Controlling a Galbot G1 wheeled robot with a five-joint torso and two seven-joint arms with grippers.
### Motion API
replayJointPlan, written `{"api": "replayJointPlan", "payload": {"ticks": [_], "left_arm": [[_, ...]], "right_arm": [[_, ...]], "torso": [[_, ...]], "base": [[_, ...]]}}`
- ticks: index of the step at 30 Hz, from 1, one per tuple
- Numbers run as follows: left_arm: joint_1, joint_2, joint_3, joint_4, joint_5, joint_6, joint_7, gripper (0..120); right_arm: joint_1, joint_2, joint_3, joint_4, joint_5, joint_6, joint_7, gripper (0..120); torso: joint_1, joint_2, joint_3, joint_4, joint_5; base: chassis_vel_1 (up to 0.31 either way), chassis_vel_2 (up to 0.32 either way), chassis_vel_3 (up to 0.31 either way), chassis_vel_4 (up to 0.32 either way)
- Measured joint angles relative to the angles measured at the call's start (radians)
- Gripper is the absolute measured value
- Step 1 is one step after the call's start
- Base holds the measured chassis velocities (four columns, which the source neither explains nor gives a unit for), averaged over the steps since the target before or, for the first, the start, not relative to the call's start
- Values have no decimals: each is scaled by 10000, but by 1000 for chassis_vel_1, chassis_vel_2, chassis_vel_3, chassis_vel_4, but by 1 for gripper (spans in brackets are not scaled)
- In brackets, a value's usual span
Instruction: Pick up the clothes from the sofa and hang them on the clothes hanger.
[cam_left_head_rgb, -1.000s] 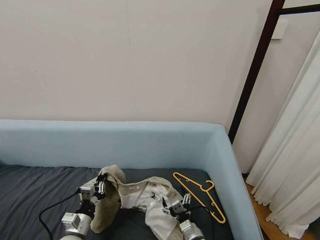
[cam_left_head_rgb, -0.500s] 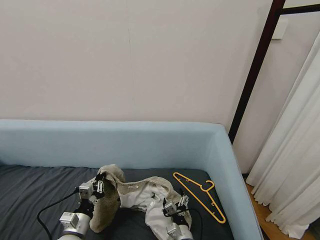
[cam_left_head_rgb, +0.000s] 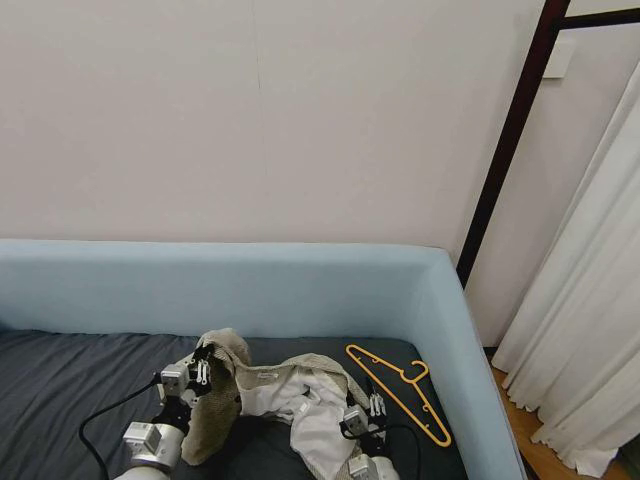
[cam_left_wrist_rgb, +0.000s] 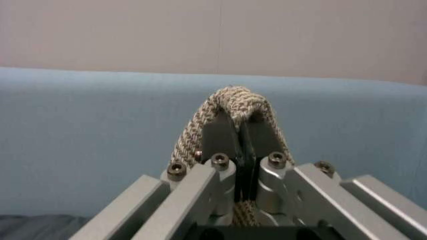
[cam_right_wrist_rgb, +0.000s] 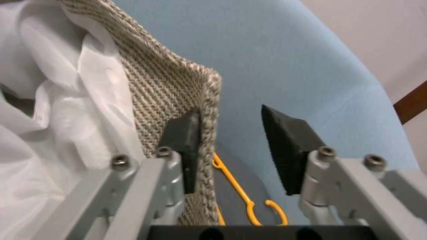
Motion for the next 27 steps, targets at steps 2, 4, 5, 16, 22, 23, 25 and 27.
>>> {"api": "replayJointPlan", "payload": {"ticks": [2, 4, 5, 16, 22, 23, 25, 27], "left_arm": [[0, 24, -10, -4, -2, 2, 0, 0], [7, 39, -29, -5, -5, 2, 0, 0], [18, 44, -42, -8, -7, 3, 0, 0], [-31, 155, -364, -403, -230, -70, -65, 0], [-484, 825, -851, -1121, -916, -134, -186, 0], [-596, 1056, -985, -1277, -1163, -126, -215, 0], [-698, 1289, -1128, -1397, -1390, -114, -221, 0], [-876, 1708, -1432, -1554, -1781, -89, -220, 0]], "right_arm": [[134, 27, 39, -166, 98, 166, -220, 24], [210, 36, 70, -255, 154, 306, -377, 19], [261, 38, 99, -316, 223, 450, -544, 15], [252, -445, 963, 815, 1245, 1691, -2159, 0], [528, -1414, 2342, 2990, 3269, 2258, -3531, 0], [658, -1692, 2685, 3485, 3812, 2307, -3916, 0], [788, -1915, 2962, 3887, 4223, 2337, -4239, 0], [1112, -2307, 3467, 4618, 5002, 2351, -4669, 0]], "torso": [[0, 0, 0, 1, 0], [0, -1, 0, 1, 0], [0, -1, 0, 1, 0], [0, -1, 0, 1, 0], [0, -1, 0, 1, -2], [0, -1, 0, -1, 0], [0, -1, 0, -1, 3], [0, -1, 0, -1, -3]], "base": [[0, 0, 0, 0], [0, 0, 0, 0], [0, 0, 0, 0], [0, 0, 0, 0], [0, 0, 0, 0], [0, 0, 0, 0], [0, 0, 0, 0], [0, 0, 0, 0]]}}
